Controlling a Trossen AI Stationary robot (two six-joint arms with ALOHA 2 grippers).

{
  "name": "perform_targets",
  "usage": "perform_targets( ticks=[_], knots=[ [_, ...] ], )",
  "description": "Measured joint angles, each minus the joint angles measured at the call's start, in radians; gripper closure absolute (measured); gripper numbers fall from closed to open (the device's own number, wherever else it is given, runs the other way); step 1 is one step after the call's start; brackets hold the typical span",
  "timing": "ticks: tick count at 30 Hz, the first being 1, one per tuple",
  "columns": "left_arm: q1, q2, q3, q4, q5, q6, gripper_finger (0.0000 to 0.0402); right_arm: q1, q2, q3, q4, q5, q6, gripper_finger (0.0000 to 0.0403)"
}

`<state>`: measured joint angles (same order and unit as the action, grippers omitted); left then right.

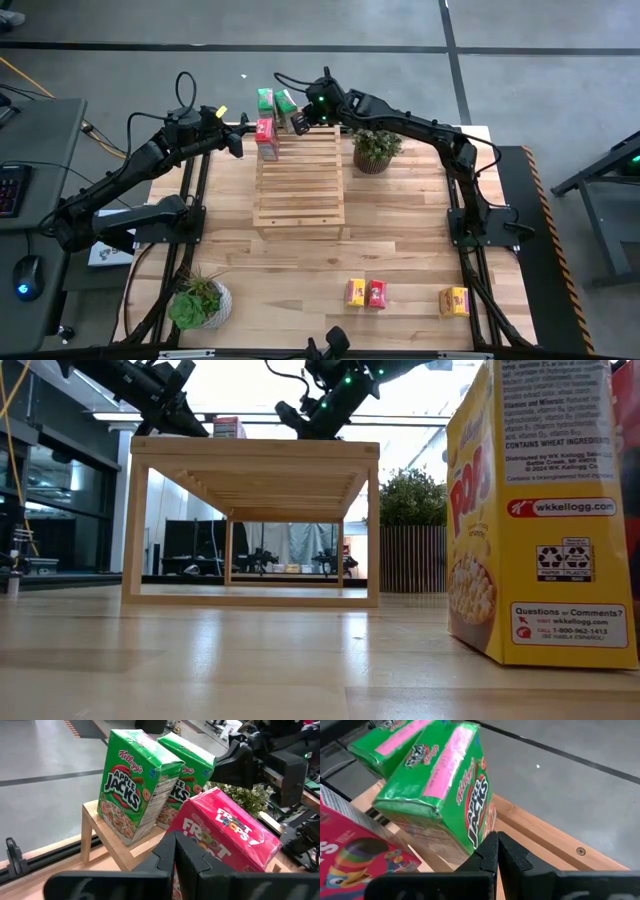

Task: Stack cereal on shelf
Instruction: Adjust the green cereal box

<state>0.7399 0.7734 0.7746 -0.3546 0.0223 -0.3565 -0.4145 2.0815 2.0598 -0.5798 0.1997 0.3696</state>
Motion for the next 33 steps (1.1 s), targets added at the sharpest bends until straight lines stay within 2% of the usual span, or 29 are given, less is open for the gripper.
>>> perform_targets(
  ticks=[25, 33],
  knots=[
    [0.0, 0.0, 0.0, 0.0, -0.001, -0.01, 0.0401, 0.003, 0.0, 0.0, 0.015, -0.062, 0.047, 0.0403],
    [0.0, 0.0, 0.0, -0.001, -0.001, -0.01, 0.0402, 0.003, 0.0, 0.0, -0.007, -0.052, 0.033, 0.0403]
  ],
)
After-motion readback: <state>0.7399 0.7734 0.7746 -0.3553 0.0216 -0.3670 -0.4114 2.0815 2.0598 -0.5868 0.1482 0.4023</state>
